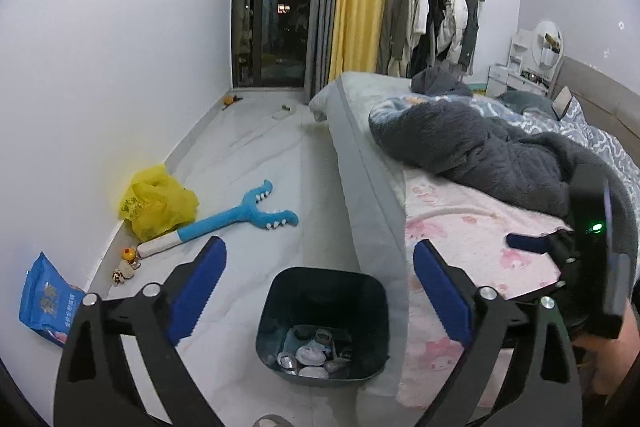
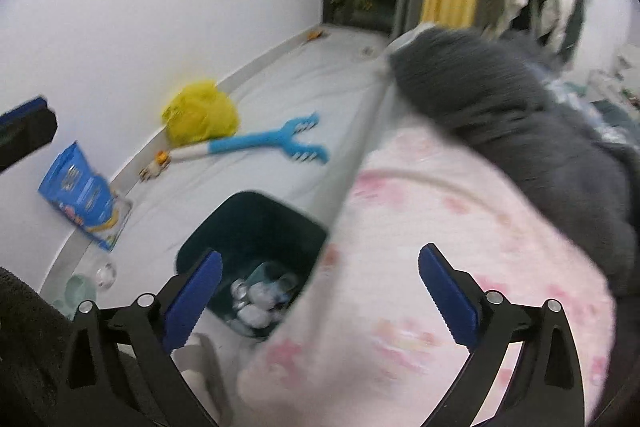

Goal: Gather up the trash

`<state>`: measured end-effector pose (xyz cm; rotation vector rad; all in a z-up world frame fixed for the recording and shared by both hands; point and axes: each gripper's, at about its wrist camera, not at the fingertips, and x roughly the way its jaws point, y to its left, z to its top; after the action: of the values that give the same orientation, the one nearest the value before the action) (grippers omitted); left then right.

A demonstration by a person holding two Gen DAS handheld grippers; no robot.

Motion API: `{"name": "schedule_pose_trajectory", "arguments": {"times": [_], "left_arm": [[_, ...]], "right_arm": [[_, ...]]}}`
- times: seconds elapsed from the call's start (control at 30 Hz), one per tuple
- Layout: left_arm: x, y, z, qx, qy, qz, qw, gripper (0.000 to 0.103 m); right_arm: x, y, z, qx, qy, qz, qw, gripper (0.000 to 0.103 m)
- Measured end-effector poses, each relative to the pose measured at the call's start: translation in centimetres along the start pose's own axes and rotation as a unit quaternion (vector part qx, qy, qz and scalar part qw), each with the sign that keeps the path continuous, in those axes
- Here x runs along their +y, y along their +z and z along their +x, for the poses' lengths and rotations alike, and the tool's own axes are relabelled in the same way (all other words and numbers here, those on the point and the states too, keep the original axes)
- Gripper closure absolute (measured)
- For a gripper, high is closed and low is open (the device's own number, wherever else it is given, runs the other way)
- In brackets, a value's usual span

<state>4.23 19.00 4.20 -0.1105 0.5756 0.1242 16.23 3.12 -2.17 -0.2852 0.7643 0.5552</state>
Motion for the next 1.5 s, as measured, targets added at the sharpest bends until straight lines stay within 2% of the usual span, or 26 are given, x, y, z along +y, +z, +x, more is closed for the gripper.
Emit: {"name": "schedule_pose_trajectory", "arguments": {"times": [0.13, 0.23, 0.43, 0.53, 0.7, 0.87, 1.5], "left_arm": [[-1.8, -0.4, -1.8, -0.018, -0.003, 0.005, 0.9998, 0.003], [-3.2, -1.1, -2.5, -0.021, -0.022, 0.016, 0.9994, 0.003], [-5.9, -2.7, -2.6, -0.014, -0.034, 0.043, 0.9984, 0.003], [-6.9, -3.7, -2.1, -0.005, -0.022, 0.045, 0.9987, 0.003], [-7.9, -5.2, -2.8, -0.014, -0.016, 0.042, 0.9989, 0.003], [-8.9, -6.4, -3.5, -0.015, -0.018, 0.042, 0.9988, 0.003], [-9.8, -7.2, -2.5, -0.003, -0.016, 0.034, 0.9993, 0.003]], "right_arm": [[-2.5, -1.6, -4.1, -0.046, -0.035, -0.001, 0.998, 0.003], [-5.1, -3.0, -7.2, -0.072, -0.047, 0.016, 0.996, 0.003], [-10.7, -6.3, -13.3, -0.129, -0.063, 0.072, 0.987, 0.003], [-12.6, -7.9, -15.6, -0.146, -0.076, 0.075, 0.983, 0.003], [-13.9, -11.0, -17.9, -0.143, -0.088, 0.071, 0.983, 0.003], [-14.1, -13.4, -19.9, -0.157, -0.073, 0.079, 0.982, 0.003], [-14.5, -14.9, -21.0, -0.158, -0.051, 0.076, 0.983, 0.003]]}}
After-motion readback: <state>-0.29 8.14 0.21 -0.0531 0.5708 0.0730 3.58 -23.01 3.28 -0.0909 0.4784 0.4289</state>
